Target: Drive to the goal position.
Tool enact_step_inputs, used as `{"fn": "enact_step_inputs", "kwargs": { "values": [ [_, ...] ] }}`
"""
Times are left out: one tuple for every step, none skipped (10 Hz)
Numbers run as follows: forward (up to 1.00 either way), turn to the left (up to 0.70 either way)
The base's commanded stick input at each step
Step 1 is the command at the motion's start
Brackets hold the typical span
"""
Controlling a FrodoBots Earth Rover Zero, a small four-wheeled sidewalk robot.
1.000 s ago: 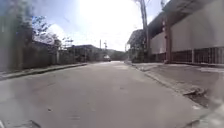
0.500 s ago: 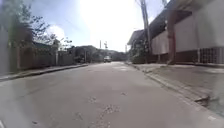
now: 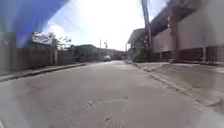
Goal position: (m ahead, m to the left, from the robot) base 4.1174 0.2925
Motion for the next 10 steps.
{"fn": "enact_step_inputs", "kwargs": {
  "values": [
    [0.70,0.00],
    [0.70,0.00],
    [0.70,0.00],
    [0.70,0.00],
    [0.70,0.00],
    [0.70,0.00],
    [0.70,0.00],
    [0.70,0.00],
    [0.70,0.00],
    [0.70,0.00]
  ]
}}
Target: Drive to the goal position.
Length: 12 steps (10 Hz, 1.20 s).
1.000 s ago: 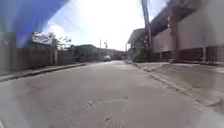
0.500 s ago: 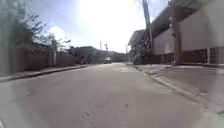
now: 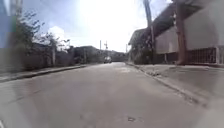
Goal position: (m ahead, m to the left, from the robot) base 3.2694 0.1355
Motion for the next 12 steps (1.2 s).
{"fn": "enact_step_inputs", "kwargs": {
  "values": [
    [0.70,0.00],
    [0.70,0.00],
    [0.70,0.00],
    [0.70,0.00],
    [0.70,0.00],
    [0.70,0.00],
    [0.70,0.00],
    [0.70,0.00],
    [0.70,0.00],
    [0.70,0.00],
    [0.70,0.00],
    [0.70,0.00]
  ]
}}
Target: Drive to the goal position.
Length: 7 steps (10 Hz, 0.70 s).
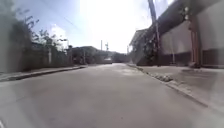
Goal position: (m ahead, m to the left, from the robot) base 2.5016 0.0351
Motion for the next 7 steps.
{"fn": "enact_step_inputs", "kwargs": {
  "values": [
    [0.70,0.00],
    [0.70,0.00],
    [0.70,0.00],
    [0.70,0.00],
    [0.70,0.00],
    [0.70,0.00],
    [0.70,0.00]
  ]
}}
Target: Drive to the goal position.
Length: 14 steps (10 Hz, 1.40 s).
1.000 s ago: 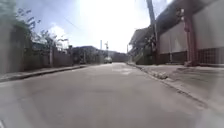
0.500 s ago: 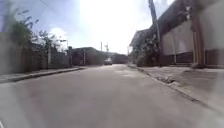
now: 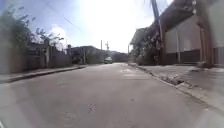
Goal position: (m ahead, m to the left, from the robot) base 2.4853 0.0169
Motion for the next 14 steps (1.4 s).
{"fn": "enact_step_inputs", "kwargs": {
  "values": [
    [0.70,0.00],
    [0.70,0.00],
    [0.70,0.00],
    [0.70,0.00],
    [0.70,0.00],
    [0.70,0.00],
    [0.70,0.00],
    [0.70,0.00],
    [0.70,0.00],
    [0.70,0.00],
    [0.70,0.00],
    [0.70,0.00],
    [0.70,0.00],
    [0.70,0.00]
  ]
}}
